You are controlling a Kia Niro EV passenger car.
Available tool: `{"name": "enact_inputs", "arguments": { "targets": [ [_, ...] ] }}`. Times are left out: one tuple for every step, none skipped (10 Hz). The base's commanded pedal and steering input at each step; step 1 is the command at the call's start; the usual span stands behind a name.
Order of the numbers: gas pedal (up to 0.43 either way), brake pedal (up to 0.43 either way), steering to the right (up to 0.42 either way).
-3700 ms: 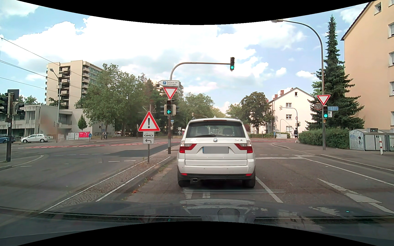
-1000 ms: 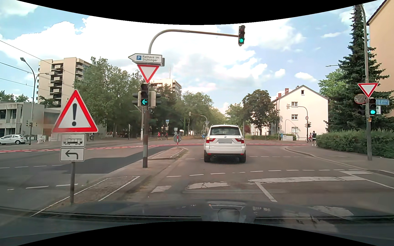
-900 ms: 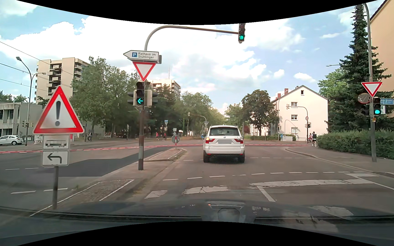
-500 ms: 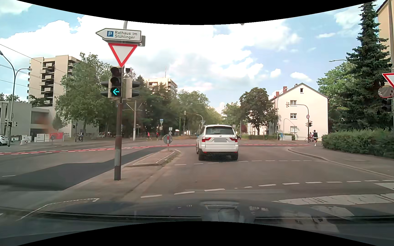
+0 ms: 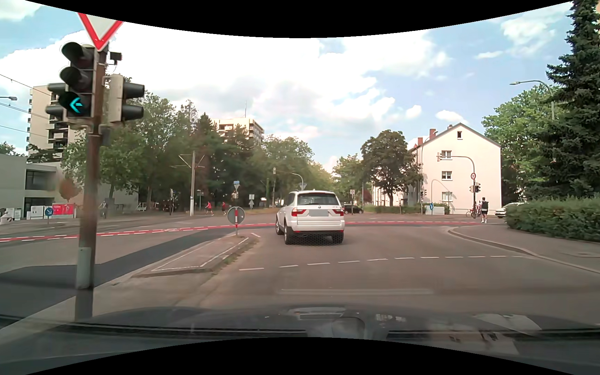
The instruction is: Follow the waypoints while adhering to traffic rules and regulations
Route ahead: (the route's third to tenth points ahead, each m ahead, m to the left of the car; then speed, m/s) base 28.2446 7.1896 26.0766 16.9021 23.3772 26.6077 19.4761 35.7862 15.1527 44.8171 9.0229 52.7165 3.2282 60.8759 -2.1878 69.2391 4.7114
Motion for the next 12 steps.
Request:
{"name": "enact_inputs", "arguments": {
  "targets": [
    [0.189, 0.000, 0.007],
    [0.177, 0.000, 0.004],
    [0.169, 0.000, 0.004],
    [0.157, 0.000, 0.003],
    [0.138, 0.000, 0.003],
    [0.138, 0.000, 0.003],
    [0.130, 0.000, 0.003],
    [0.130, 0.000, 0.003],
    [0.110, 0.000, 0.002],
    [0.110, 0.000, 0.000],
    [0.110, 0.000, -0.005],
    [0.110, 0.000, -0.020]
  ]
}}
